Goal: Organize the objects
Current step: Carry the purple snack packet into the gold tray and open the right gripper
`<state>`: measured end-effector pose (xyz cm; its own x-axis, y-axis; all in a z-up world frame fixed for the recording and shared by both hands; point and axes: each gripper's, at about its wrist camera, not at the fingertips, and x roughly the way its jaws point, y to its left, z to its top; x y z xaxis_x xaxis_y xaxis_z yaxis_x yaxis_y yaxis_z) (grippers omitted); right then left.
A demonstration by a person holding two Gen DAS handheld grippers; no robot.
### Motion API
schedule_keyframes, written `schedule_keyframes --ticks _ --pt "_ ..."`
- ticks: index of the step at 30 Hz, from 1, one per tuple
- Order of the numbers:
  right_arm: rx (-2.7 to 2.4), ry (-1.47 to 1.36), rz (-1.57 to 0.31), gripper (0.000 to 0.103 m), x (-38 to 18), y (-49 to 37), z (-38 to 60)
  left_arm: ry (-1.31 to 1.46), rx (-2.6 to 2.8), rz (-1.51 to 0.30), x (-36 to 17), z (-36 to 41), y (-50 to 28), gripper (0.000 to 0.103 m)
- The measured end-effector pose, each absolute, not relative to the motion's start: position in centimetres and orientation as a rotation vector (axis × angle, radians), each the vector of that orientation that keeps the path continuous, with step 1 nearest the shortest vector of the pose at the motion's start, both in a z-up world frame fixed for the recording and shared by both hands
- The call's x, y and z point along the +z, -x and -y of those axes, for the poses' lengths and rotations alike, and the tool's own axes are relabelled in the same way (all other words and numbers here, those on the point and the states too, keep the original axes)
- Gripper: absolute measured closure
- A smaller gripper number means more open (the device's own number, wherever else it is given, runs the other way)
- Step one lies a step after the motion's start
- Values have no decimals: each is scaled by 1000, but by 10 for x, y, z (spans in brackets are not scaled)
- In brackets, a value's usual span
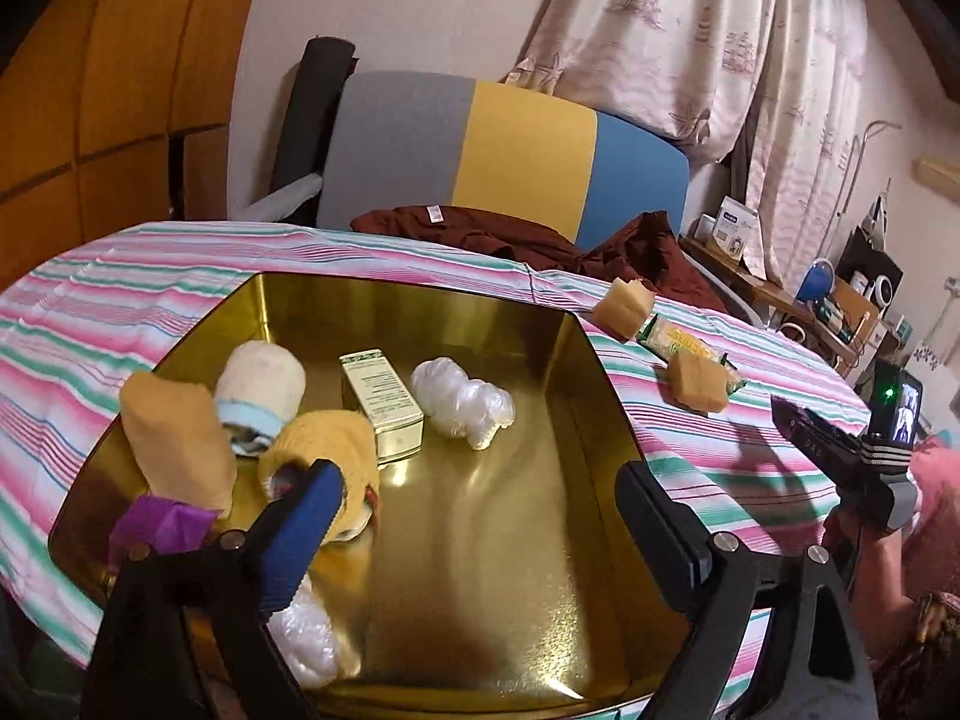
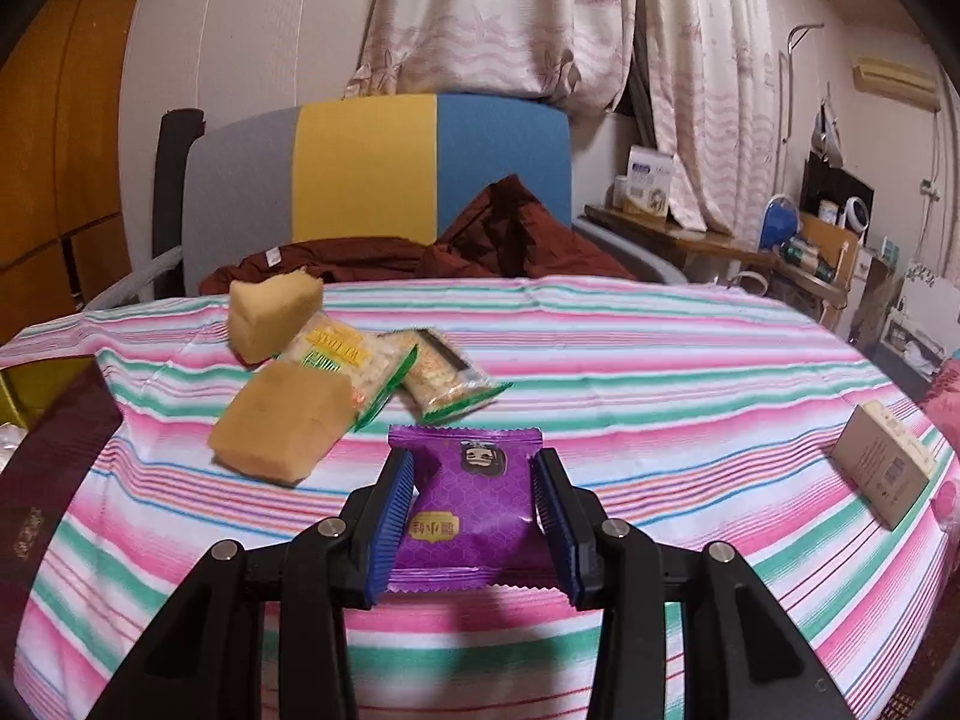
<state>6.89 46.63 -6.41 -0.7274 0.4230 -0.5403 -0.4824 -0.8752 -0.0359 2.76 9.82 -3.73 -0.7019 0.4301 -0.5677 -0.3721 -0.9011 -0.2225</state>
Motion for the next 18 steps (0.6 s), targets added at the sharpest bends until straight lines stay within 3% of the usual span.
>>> schedule_keyframes --ticks 9,18 --pt "2623 827 -282 62 -53 -81 -437 858 2583 141 -35 -78 -31 9" --pt "2931 815 -284 62 -4 -74 -335 840 2658 194 -22 -52 -26 6"
